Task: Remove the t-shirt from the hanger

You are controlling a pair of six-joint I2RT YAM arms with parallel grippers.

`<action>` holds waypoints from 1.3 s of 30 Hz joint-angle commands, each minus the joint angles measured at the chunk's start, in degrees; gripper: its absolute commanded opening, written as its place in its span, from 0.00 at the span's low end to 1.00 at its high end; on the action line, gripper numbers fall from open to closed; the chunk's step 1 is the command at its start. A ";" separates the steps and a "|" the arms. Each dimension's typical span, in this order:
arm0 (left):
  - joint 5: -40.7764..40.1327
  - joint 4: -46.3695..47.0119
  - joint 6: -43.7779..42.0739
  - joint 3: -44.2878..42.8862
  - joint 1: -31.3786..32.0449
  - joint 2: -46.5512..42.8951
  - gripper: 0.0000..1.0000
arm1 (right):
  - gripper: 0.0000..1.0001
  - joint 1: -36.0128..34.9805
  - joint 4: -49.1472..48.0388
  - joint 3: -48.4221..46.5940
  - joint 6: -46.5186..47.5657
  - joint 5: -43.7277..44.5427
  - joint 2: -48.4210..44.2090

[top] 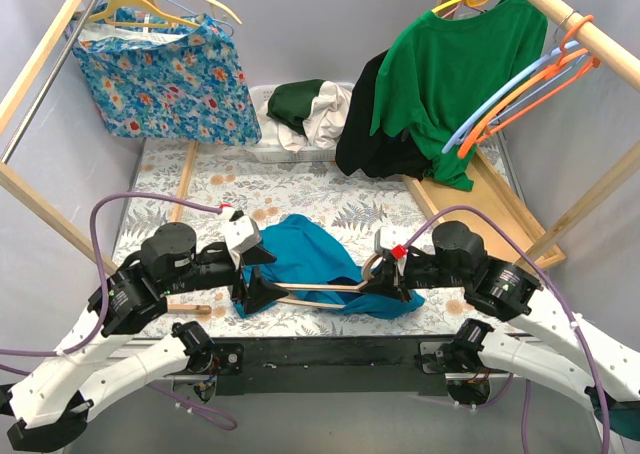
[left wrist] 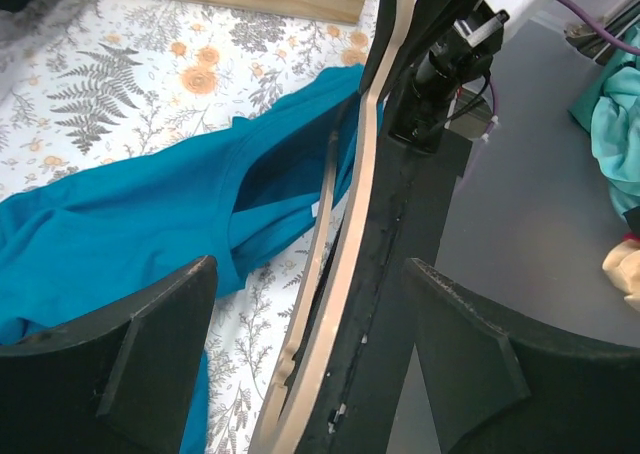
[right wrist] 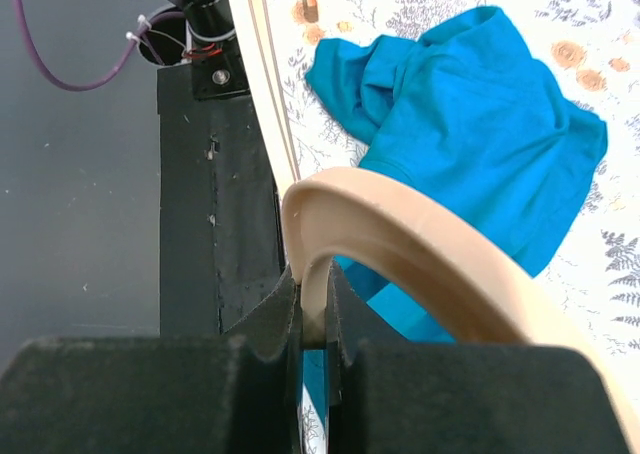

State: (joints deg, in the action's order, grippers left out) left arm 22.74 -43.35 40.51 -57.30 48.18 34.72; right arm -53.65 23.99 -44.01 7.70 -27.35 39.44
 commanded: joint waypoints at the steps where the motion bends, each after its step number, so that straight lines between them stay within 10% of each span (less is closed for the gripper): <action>1: 3.45 -0.51 -0.08 0.52 0.07 1.57 0.73 | 0.01 -0.14 0.18 -3.80 0.82 -1.12 -1.91; 8: 3.89 -0.59 0.18 0.96 0.07 2.72 0.57 | 0.01 -0.14 0.97 -4.51 1.79 -0.86 -3.67; 19: 3.89 -0.50 -0.17 0.08 0.07 3.16 0.00 | 0.01 -0.14 0.27 -4.95 1.79 -0.07 -4.37; 27: -1.27 1.33 -0.53 -0.71 0.07 0.18 0.00 | 0.01 -0.05 -2.19 -4.77 -0.49 5.98 -4.99; 31: -7.35 2.31 -0.43 -2.37 0.07 -1.67 0.00 | 0.63 -0.14 -3.51 -3.89 -2.08 12.40 -5.51; 39: -10.52 -3.57 -3.16 -9.40 0.07 -0.62 0.00 | 0.69 -0.14 -4.39 0.06 -5.68 24.97 -3.50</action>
State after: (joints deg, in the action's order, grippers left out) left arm 16.36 -44.93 39.09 -61.95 48.45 33.82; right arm -53.65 22.00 -45.50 4.93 -10.81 34.65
